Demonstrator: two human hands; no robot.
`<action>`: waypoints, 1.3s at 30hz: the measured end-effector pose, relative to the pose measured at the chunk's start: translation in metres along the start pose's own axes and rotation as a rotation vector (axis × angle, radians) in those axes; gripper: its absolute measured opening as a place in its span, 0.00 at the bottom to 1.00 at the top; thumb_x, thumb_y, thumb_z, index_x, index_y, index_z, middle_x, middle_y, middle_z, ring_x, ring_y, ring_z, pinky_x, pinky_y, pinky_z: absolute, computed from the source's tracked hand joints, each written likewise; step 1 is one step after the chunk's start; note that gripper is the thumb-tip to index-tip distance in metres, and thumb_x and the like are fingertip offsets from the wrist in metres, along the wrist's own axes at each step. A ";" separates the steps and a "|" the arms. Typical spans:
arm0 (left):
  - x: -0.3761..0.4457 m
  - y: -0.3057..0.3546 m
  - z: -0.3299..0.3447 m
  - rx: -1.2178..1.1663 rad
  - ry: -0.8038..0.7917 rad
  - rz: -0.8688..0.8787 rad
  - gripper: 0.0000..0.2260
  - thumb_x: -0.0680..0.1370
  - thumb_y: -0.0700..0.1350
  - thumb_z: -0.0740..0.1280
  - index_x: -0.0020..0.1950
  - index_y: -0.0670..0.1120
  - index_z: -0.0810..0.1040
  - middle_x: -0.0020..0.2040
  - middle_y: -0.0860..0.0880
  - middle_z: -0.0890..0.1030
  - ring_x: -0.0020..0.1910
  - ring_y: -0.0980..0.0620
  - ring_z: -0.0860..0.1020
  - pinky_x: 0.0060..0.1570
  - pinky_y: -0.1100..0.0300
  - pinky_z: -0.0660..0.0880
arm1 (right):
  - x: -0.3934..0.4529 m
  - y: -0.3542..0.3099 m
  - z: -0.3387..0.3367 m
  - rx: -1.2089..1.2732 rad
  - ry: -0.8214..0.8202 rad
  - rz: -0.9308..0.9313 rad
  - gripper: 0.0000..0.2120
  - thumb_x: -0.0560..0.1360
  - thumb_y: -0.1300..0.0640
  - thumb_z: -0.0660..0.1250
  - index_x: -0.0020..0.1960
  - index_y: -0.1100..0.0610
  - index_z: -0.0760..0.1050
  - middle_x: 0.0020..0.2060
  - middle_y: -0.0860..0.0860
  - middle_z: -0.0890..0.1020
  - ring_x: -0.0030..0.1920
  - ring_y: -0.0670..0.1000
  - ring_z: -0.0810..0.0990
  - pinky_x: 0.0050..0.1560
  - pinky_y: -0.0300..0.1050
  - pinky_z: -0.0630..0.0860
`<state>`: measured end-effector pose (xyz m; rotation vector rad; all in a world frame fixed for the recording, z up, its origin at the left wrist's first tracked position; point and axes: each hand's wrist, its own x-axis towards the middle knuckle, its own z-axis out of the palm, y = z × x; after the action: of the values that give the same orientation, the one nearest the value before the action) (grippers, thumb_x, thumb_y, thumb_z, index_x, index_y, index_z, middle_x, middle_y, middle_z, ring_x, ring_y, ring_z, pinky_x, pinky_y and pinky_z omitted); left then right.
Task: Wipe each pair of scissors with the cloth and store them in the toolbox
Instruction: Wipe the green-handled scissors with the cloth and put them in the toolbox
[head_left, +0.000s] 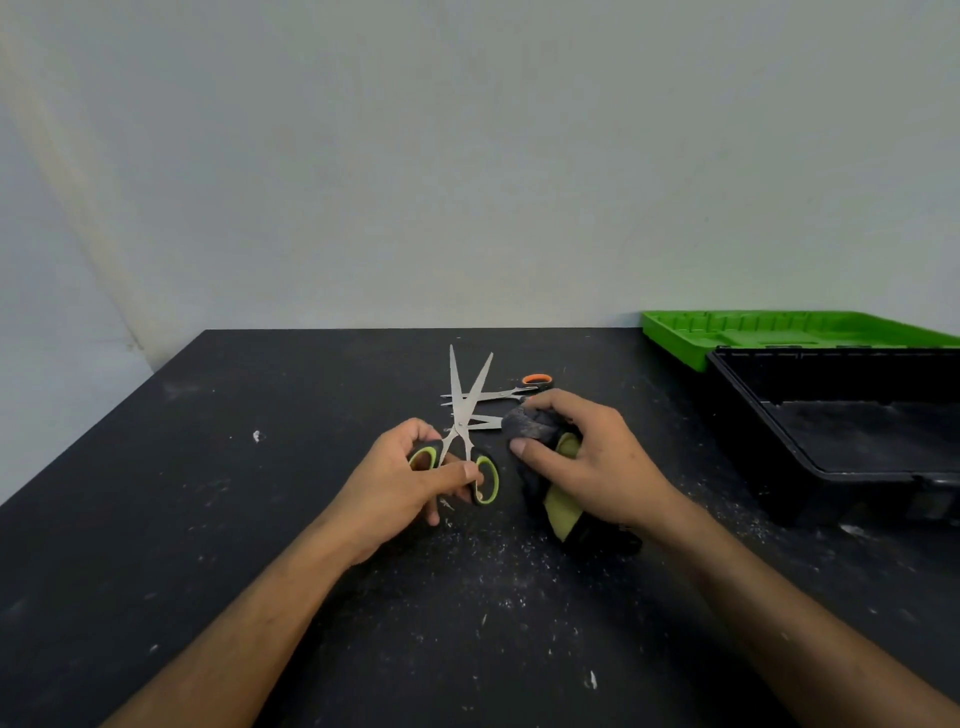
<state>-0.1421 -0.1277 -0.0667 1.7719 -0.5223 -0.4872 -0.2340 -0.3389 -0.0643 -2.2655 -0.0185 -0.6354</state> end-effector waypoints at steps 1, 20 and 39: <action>-0.001 0.000 0.002 -0.008 0.004 0.019 0.12 0.78 0.42 0.73 0.55 0.40 0.73 0.45 0.43 0.88 0.41 0.48 0.87 0.28 0.60 0.76 | 0.002 -0.004 0.003 0.007 0.003 -0.011 0.11 0.76 0.54 0.76 0.57 0.51 0.81 0.48 0.42 0.84 0.50 0.42 0.82 0.52 0.35 0.76; -0.001 0.001 0.007 -0.163 0.301 0.095 0.09 0.82 0.43 0.68 0.52 0.38 0.73 0.33 0.46 0.85 0.31 0.51 0.86 0.30 0.60 0.82 | -0.008 -0.025 0.024 -0.461 -0.286 -0.315 0.14 0.79 0.50 0.65 0.64 0.44 0.76 0.57 0.47 0.72 0.46 0.44 0.72 0.39 0.43 0.72; 0.000 0.002 0.008 -0.268 0.336 0.064 0.09 0.81 0.42 0.69 0.51 0.37 0.73 0.38 0.41 0.87 0.33 0.46 0.86 0.31 0.55 0.83 | -0.015 -0.019 0.028 -0.618 -0.266 -0.375 0.14 0.80 0.50 0.59 0.64 0.45 0.74 0.57 0.51 0.71 0.47 0.51 0.76 0.28 0.46 0.73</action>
<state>-0.1474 -0.1344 -0.0669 1.5329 -0.2627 -0.1965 -0.2389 -0.3037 -0.0742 -2.9713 -0.4409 -0.5756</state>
